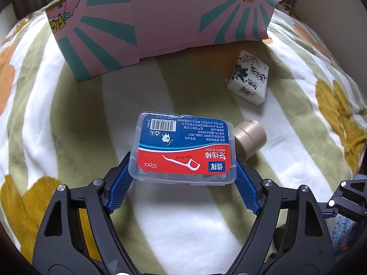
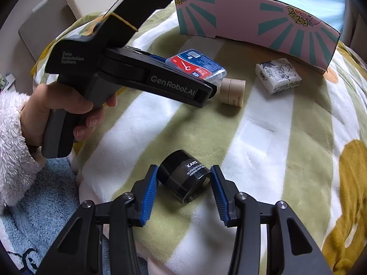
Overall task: Organize objects
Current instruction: 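Lift the floss case with the left tool while the right tool holds the black jar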
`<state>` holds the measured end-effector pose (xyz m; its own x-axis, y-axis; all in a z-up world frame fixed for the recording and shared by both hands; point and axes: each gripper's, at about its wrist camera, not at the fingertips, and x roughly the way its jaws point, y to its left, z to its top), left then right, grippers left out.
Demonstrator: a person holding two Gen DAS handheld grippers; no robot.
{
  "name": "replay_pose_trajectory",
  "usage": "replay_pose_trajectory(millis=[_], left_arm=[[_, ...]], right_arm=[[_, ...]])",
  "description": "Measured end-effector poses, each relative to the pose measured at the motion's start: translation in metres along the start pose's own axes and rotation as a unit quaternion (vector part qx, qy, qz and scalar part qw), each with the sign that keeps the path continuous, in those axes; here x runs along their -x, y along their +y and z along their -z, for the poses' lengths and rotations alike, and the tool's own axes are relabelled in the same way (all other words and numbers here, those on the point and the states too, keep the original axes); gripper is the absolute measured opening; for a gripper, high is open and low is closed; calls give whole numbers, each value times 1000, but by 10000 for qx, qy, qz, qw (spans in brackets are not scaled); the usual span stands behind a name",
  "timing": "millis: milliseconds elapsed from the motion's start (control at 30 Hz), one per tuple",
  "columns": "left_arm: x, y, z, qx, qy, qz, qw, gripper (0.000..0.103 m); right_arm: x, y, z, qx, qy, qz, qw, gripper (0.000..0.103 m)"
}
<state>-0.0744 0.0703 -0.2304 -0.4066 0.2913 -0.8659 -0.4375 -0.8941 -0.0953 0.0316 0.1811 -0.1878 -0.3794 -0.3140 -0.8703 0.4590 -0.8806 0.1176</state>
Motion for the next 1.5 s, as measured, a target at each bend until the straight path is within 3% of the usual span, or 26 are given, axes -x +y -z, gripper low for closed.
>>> replay_pose_trajectory(millis=[400,1067,1267,1500], left_arm=[[29,15,6,151,-185,161,9996,79],[78,21,-13,111,-524,212,9983,79],[100,24,-22,122,-665,143,9976,79],[133,28,-44,112,-928,153,9955,79]], right_arm=[[9,-4,-4,-173,-62,-128,9997,42],[35,-24,-25,-503,-264,-235,9981,42],[33,-27,-54,-546,-344,-181,9978,42],[59,-34,-79,-623,-488,16,9969,42]])
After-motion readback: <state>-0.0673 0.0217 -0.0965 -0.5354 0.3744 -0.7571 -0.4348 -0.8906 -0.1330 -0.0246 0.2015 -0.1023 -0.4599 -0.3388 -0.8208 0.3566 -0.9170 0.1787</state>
